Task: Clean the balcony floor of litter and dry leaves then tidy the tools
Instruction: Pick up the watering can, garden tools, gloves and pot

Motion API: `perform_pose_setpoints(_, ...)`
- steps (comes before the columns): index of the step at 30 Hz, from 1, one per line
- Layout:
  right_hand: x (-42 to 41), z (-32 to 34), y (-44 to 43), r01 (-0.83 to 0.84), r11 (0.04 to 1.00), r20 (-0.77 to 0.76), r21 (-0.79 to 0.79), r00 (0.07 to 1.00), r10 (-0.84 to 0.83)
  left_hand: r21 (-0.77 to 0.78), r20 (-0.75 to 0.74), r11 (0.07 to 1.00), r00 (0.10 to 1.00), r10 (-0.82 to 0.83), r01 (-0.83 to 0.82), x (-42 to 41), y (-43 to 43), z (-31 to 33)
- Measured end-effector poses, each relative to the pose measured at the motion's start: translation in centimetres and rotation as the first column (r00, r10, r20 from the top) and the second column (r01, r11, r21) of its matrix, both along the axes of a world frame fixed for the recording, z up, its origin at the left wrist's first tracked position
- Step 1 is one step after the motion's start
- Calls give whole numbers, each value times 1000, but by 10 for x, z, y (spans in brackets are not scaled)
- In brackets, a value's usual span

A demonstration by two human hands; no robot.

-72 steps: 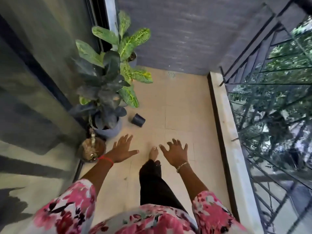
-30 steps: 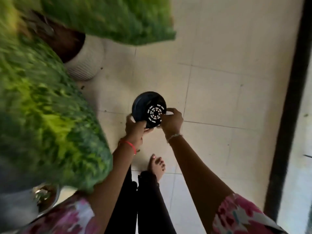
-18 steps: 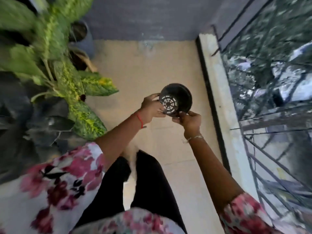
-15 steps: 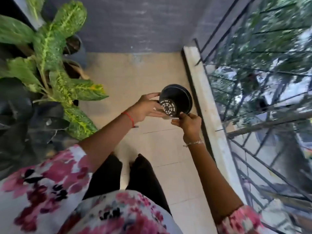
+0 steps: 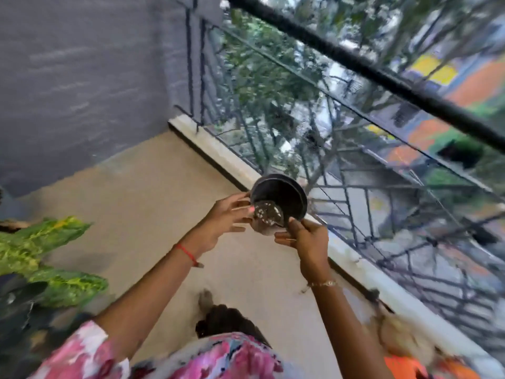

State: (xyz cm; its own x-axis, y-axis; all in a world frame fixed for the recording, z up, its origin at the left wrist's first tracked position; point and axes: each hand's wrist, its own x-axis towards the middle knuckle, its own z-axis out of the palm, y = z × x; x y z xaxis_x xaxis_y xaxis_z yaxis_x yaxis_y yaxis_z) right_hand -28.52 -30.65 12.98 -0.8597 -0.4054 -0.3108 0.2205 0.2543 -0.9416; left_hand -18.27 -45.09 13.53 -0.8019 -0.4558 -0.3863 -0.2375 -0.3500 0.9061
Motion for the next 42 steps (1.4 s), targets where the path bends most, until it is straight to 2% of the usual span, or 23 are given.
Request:
perform_pose_setpoints(6, 19, 11, 117, 255, 967, 35, -4, 966, -254, -66, 18, 967, 970, -244, 245, -16, 93, 5)
perform_pose_setpoints(11, 32, 4, 215, 469, 883, 86, -23, 881, -466, -75, 65, 895, 898, -436, 440, -27, 179, -11)
perform_pose_setpoints(15, 44, -6, 304, 622, 781, 115, -55, 781, -614, -58, 87, 800, 802, -591, 597, -45, 263, -24)
perform_pose_setpoints(19, 43, -19, 399, 726, 687, 119, -14, 684, -720, -76, 125, 693, 696, -707, 717, -76, 353, -36)
perform_pose_setpoints(26, 33, -33, 561, 848, 527, 141, 62, 515, -846, -32, 215, 583, 575, -789, 812, -116, 520, -61)
perform_pose_setpoints(30, 30, -41, 638, 868, 491, 151, 77, 476, -866, -5, 262, 566, 547, -795, 825, -131, 602, -76)
perform_pose_setpoints(38, 11, -73, 718, 942, 317, 236, 107, 286, -929, -2, 385, 503, 465, -797, 864, -177, 675, -96)
perform_pose_setpoints(42, -8, -94, 742, 963, 225, 276, 149, 178, -944, 0, 432, 424, 382, -817, 906, -221, 700, -121)
